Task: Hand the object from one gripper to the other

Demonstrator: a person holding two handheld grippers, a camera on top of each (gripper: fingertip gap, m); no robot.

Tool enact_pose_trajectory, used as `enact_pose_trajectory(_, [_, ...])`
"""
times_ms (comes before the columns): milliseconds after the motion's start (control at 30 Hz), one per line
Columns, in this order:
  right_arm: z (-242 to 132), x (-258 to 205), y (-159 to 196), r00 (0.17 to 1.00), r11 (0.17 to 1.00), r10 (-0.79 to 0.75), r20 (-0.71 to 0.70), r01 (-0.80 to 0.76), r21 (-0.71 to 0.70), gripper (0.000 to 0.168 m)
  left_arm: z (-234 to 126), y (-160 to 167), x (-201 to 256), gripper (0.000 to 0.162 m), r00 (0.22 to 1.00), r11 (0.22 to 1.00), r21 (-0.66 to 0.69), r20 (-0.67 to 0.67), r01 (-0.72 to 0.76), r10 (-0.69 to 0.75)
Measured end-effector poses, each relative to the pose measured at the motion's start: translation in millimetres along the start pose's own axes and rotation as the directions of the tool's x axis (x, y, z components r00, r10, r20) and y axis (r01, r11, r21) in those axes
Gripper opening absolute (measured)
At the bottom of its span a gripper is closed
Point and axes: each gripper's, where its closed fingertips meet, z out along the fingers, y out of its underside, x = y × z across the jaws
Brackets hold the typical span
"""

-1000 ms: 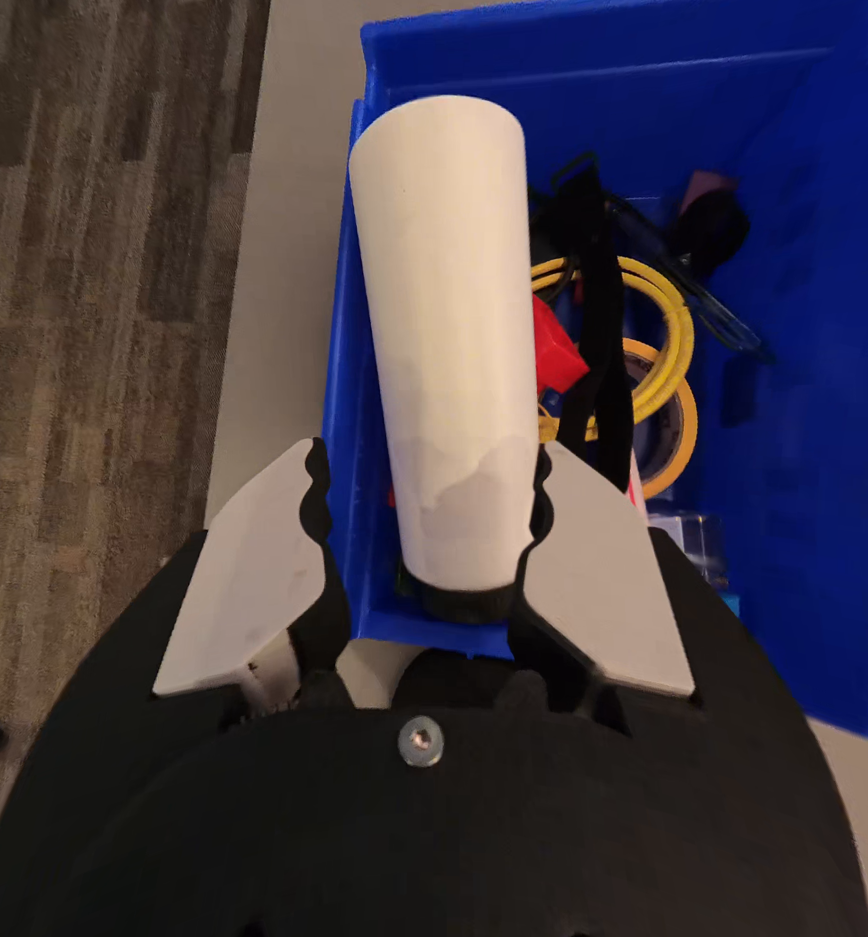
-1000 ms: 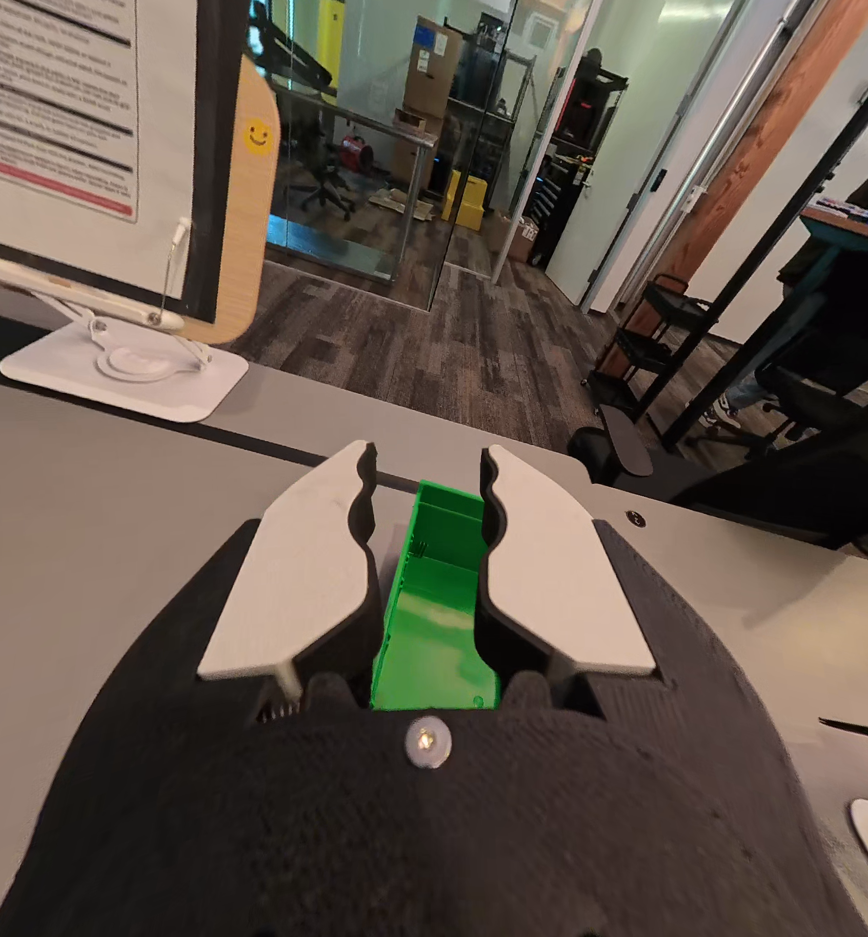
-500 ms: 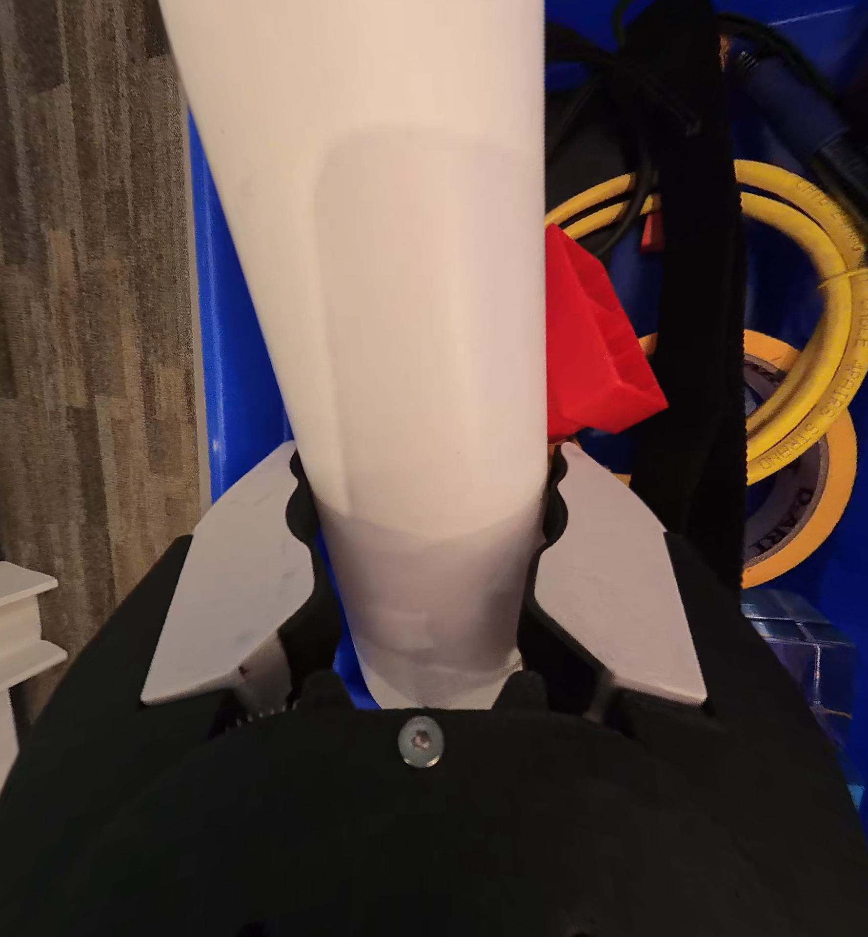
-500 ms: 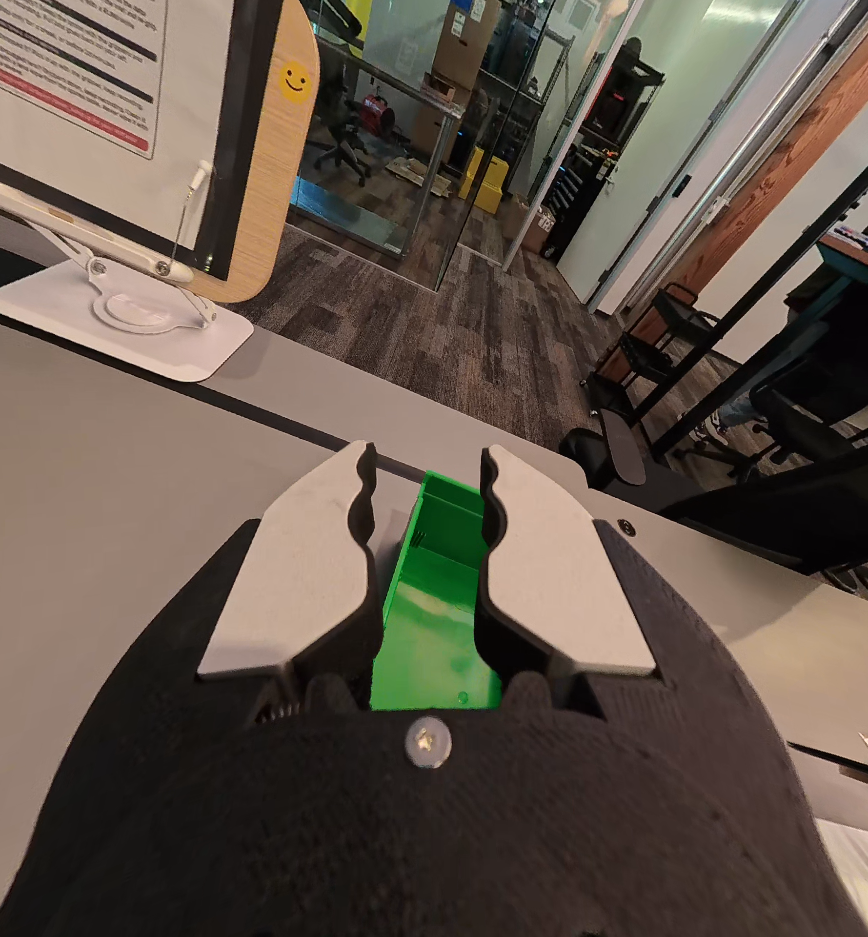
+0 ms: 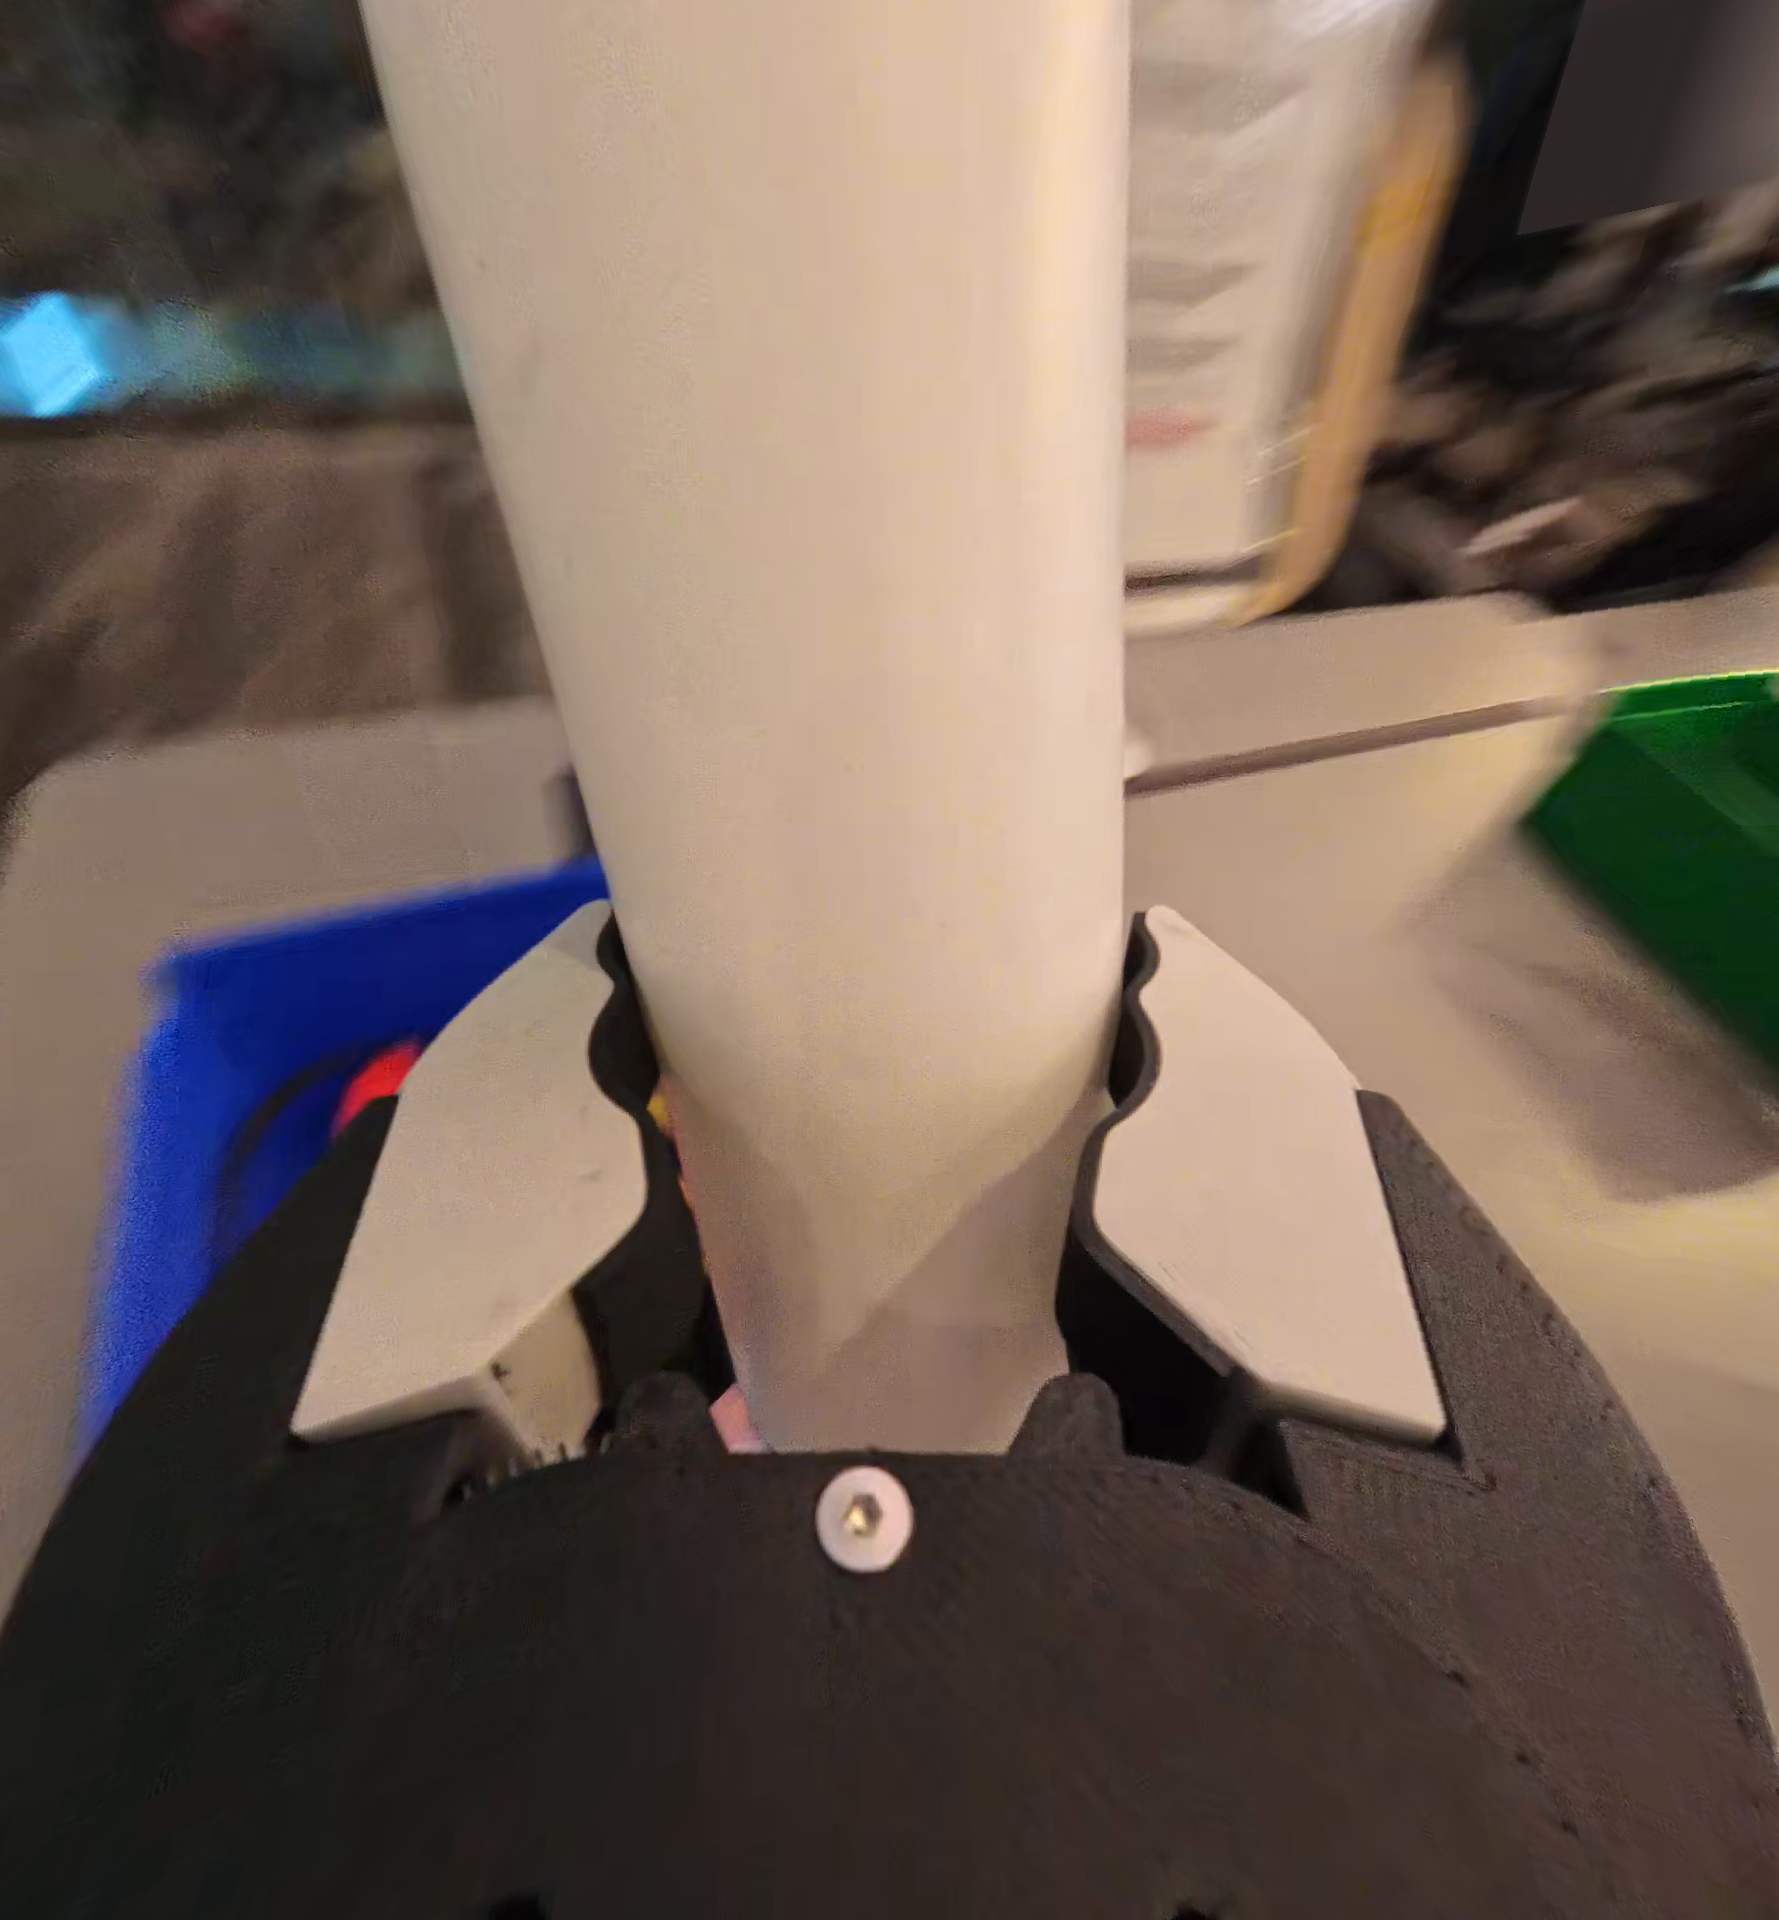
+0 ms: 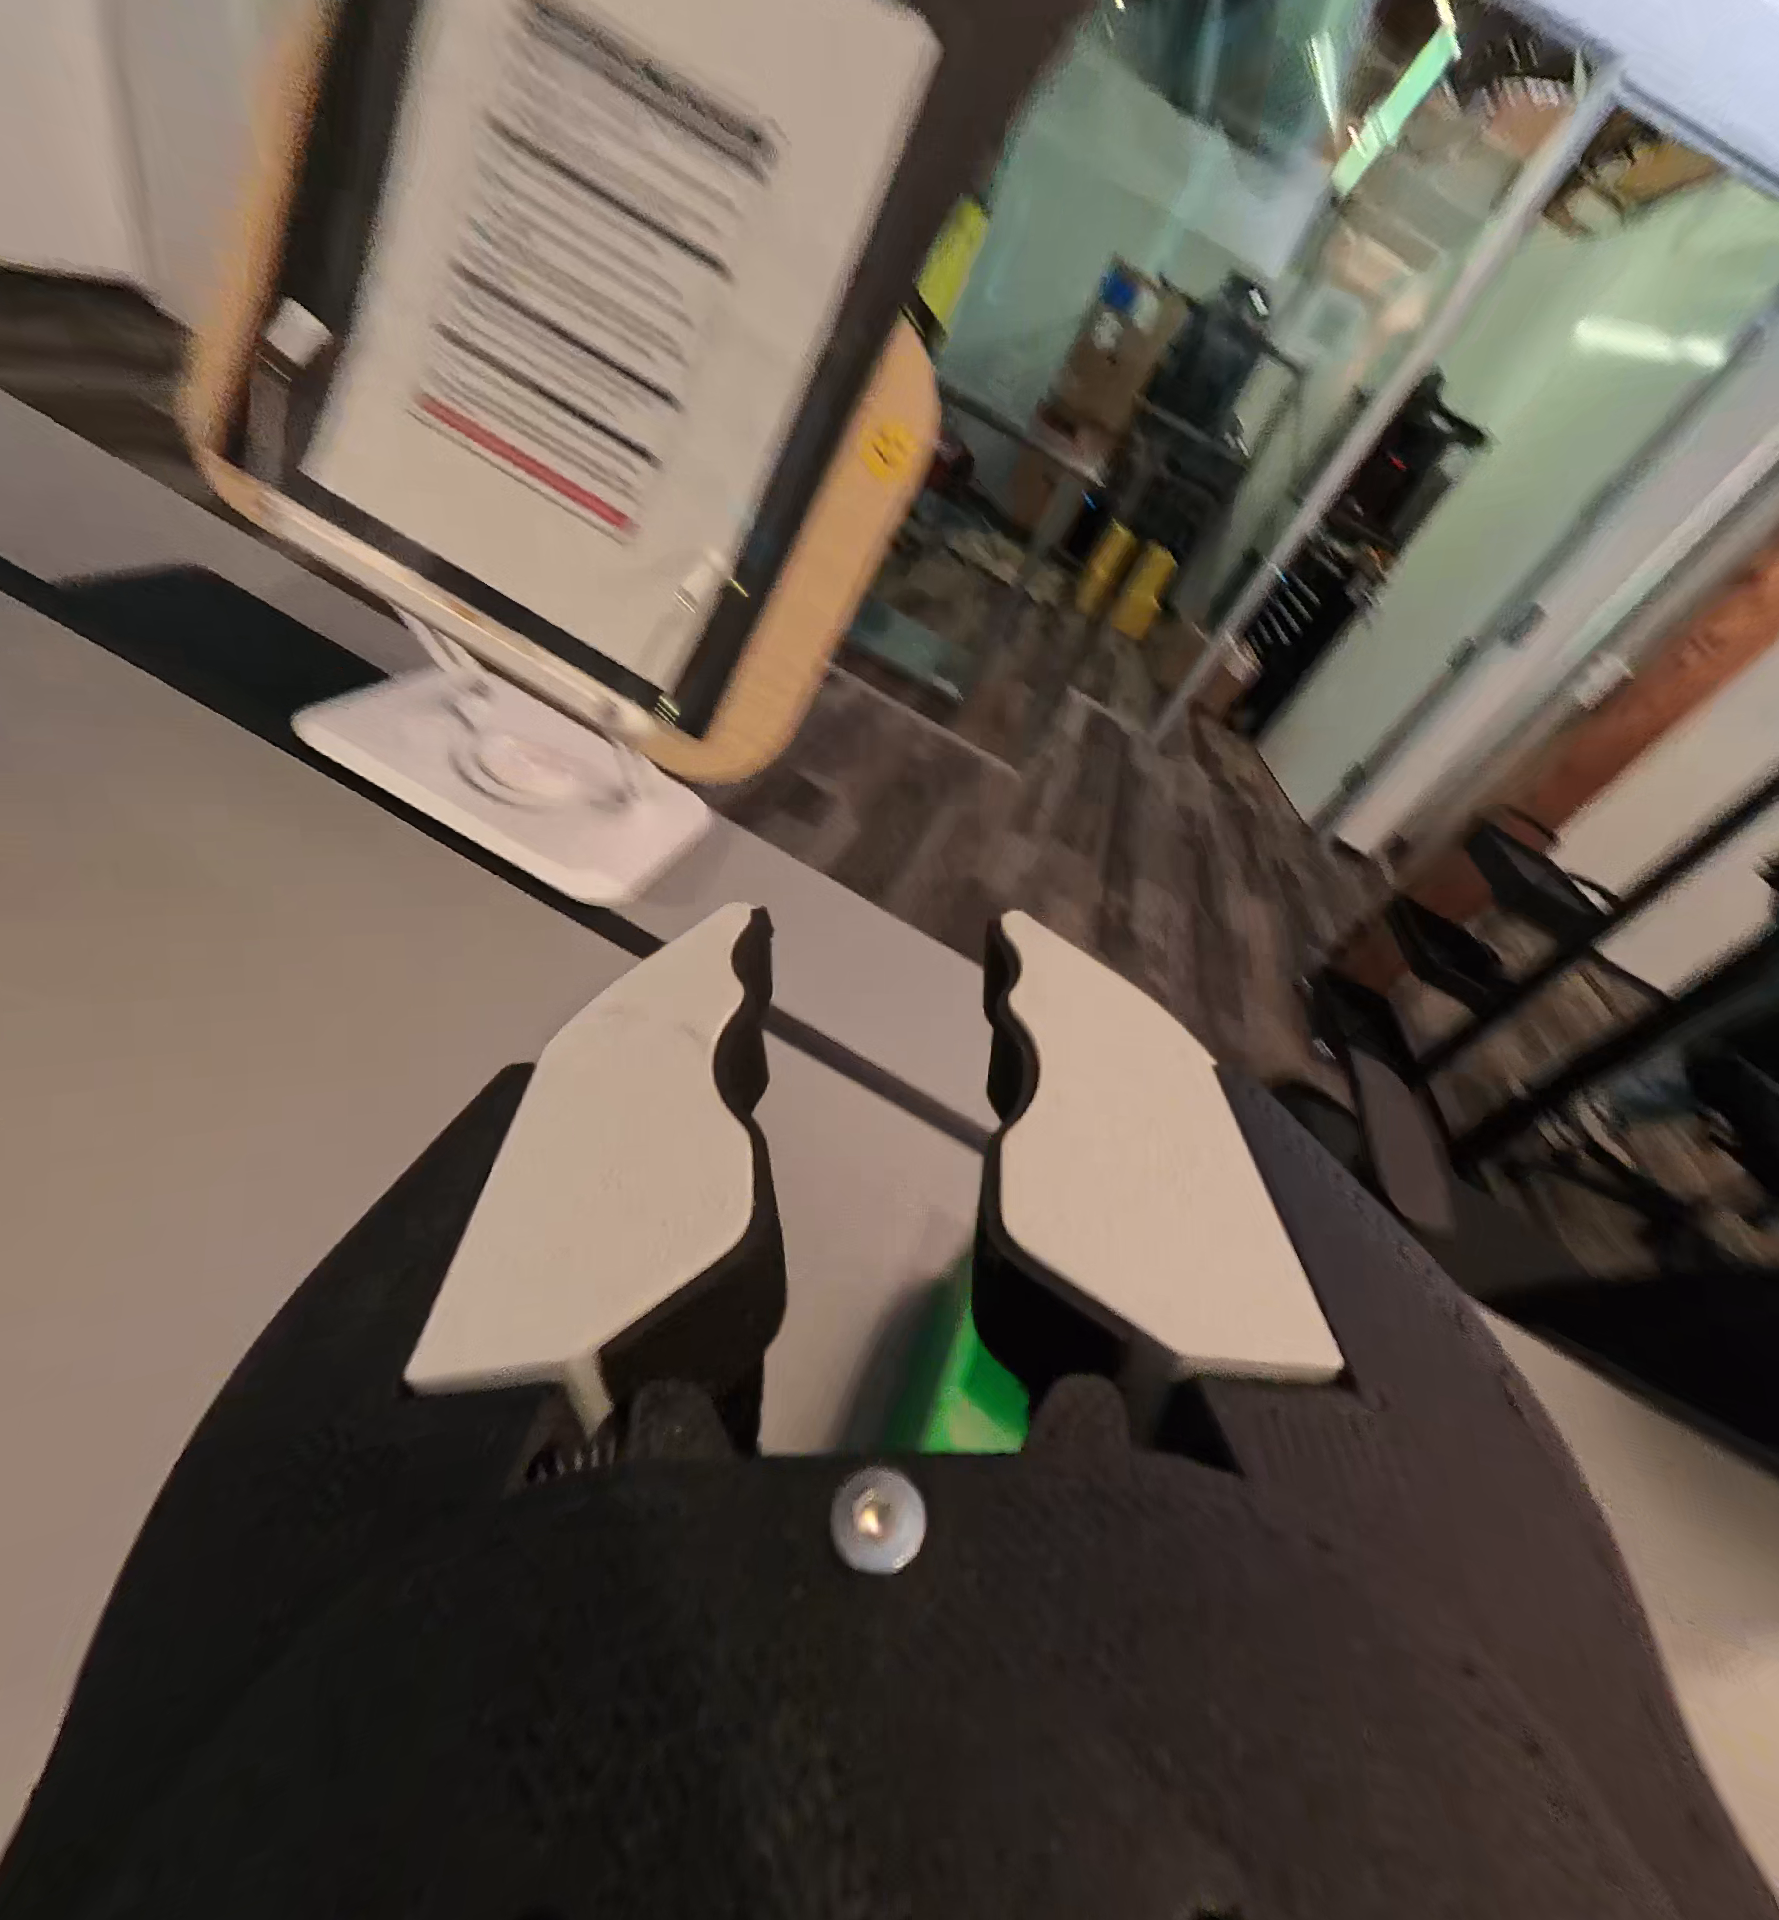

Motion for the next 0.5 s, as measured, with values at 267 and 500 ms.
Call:
enact_pose_trajectory(267, [-31, -134, -98, 0.741, 0.833, 0.16, 0.652, -0.455, 0.313, 0.064, 15, -33, 215, 0.087, 0.793, 0.945, 0.307, -0.545, -0.115, 0.274])
enact_pose_trajectory(500, [-23, -178, -102, 0.488, 0.731, 0.337, 0.805, -0.674, 0.103, 0.085, 51, -1, 263, 0.087, 0.758, 0.919, 0.319, -0.533, -0.231, 0.376])
